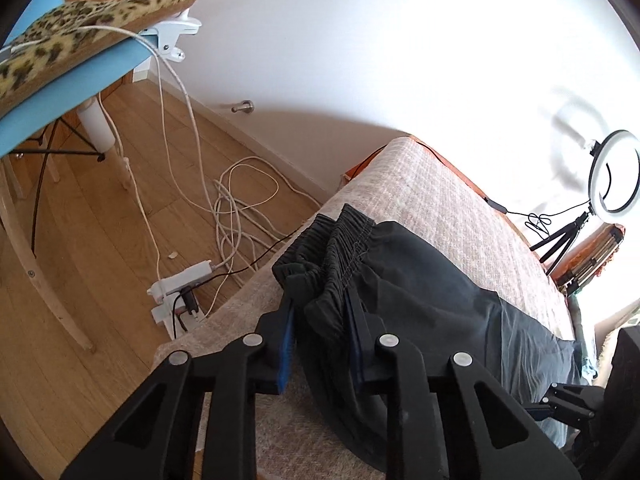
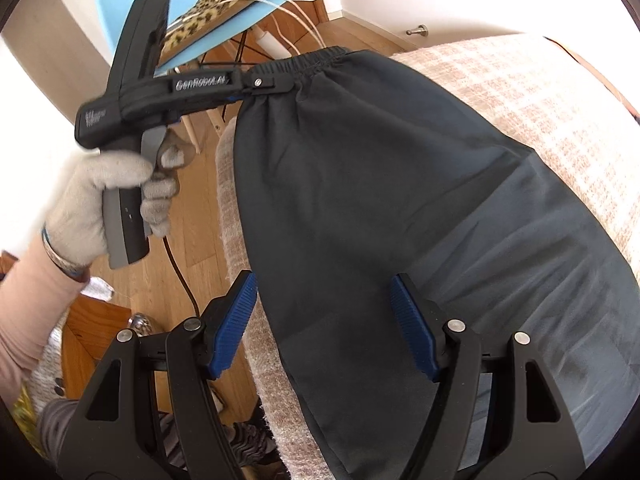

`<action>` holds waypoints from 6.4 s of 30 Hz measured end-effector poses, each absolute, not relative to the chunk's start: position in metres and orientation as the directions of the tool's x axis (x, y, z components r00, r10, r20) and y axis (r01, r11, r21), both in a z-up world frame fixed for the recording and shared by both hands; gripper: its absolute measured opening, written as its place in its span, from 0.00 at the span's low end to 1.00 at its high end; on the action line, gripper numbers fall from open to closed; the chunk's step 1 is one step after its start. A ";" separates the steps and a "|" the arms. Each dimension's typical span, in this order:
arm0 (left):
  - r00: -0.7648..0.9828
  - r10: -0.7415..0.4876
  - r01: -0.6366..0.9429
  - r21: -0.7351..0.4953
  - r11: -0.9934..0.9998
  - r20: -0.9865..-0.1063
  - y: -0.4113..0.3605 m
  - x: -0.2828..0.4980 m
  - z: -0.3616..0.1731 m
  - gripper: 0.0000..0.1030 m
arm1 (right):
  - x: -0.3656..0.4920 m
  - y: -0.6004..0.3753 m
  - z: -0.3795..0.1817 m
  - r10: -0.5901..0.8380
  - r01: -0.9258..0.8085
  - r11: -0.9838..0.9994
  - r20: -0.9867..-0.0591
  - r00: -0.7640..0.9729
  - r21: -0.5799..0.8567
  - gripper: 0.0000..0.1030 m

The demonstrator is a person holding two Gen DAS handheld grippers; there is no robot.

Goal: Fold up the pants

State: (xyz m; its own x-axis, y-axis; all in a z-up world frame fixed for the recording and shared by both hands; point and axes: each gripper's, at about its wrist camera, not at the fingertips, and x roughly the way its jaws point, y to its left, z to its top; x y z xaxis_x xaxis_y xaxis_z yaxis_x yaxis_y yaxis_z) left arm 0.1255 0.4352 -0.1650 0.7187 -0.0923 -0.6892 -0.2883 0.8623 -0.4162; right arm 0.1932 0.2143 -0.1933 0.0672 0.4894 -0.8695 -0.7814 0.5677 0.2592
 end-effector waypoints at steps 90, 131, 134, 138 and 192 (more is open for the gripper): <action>0.439 -0.547 0.652 -0.165 0.740 -0.713 -0.082 0.060 -0.052 0.52 | 0.147 -0.295 -0.092 0.578 -0.097 0.794 -0.695 0.428 0.600 0.17; 0.447 -0.373 0.511 -0.110 0.853 -0.813 -0.031 0.112 -0.117 0.52 | 0.115 -0.451 -0.149 0.236 0.099 0.944 -0.856 0.460 0.314 0.16; 0.426 -0.378 0.522 -0.118 0.845 -0.822 -0.036 0.112 -0.123 0.51 | 0.116 -0.467 -0.157 0.195 0.126 0.953 -0.874 0.446 0.277 0.16; 0.399 -0.350 0.555 -0.081 0.828 -0.847 -0.048 0.111 -0.136 0.51 | 0.112 -0.476 -0.166 0.188 0.134 0.953 -0.879 0.437 0.270 0.16; 0.317 -0.405 0.477 -0.225 0.850 -0.858 -0.002 0.074 -0.151 0.51 | 0.324 -0.080 -0.178 0.267 -0.477 0.875 -0.902 0.338 0.080 0.04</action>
State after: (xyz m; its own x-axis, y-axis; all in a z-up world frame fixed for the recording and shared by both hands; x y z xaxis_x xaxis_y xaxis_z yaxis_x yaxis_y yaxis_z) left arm 0.0737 -0.0022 -0.1512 0.3174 -0.4048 -0.8575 0.4771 0.8497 -0.2245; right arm 0.3241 -0.0796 -0.1785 0.3381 0.2671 -0.9024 -0.4770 0.8752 0.0803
